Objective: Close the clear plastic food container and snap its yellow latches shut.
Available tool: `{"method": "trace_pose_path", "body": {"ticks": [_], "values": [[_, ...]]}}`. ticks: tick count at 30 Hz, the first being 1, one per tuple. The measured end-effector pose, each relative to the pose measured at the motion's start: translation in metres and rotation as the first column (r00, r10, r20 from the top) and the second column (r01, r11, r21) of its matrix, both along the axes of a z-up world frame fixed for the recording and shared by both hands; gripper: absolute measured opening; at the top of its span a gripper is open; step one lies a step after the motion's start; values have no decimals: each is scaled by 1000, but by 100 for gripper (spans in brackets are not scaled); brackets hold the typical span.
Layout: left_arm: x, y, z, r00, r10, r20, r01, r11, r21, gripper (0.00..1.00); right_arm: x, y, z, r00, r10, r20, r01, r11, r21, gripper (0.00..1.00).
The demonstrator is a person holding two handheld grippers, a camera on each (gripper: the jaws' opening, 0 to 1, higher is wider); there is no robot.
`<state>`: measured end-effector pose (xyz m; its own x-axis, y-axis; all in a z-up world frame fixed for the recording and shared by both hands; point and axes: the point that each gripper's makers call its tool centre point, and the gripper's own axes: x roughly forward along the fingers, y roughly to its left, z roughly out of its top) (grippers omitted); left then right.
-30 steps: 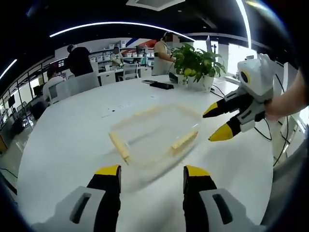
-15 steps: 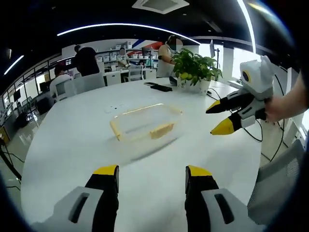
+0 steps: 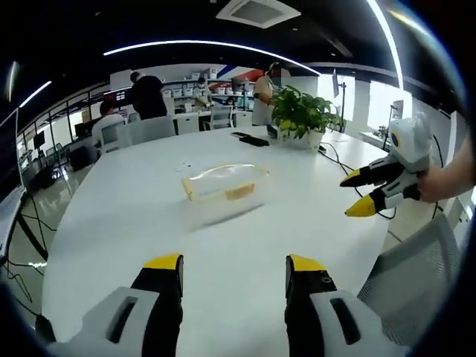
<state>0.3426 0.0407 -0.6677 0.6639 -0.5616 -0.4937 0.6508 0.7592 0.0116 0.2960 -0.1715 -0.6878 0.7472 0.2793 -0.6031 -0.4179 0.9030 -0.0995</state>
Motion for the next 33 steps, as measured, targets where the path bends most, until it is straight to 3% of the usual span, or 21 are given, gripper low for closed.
{"method": "trace_pose_path", "body": {"ticks": [8,17,21,24,26,29,33], "values": [[-14,5,20,998,22,54,-20,999,-45,50,-14,5,15,999,-32,38,31,999,22,46],[-39,12,25,997,72,40,-69,996,-53,49,-33,7,18,997,-70,46,68,997,32,48],[-47,17,22,994,98,42,-96,994,-46,49,-37,5,17,995,-88,36,86,995,40,49],[-53,17,11,995,97,-3,-97,995,-26,49,-38,3,16,994,-111,25,109,992,58,50],[-52,15,14,996,92,9,-92,995,-23,49,-38,1,14,993,-118,18,117,991,58,51],[-47,19,11,990,140,-33,-142,988,-53,49,-38,2,13,993,-118,19,116,992,48,52],[-47,21,9,990,141,-30,-142,989,-40,49,-39,5,10,995,-98,15,97,995,35,52]]}}
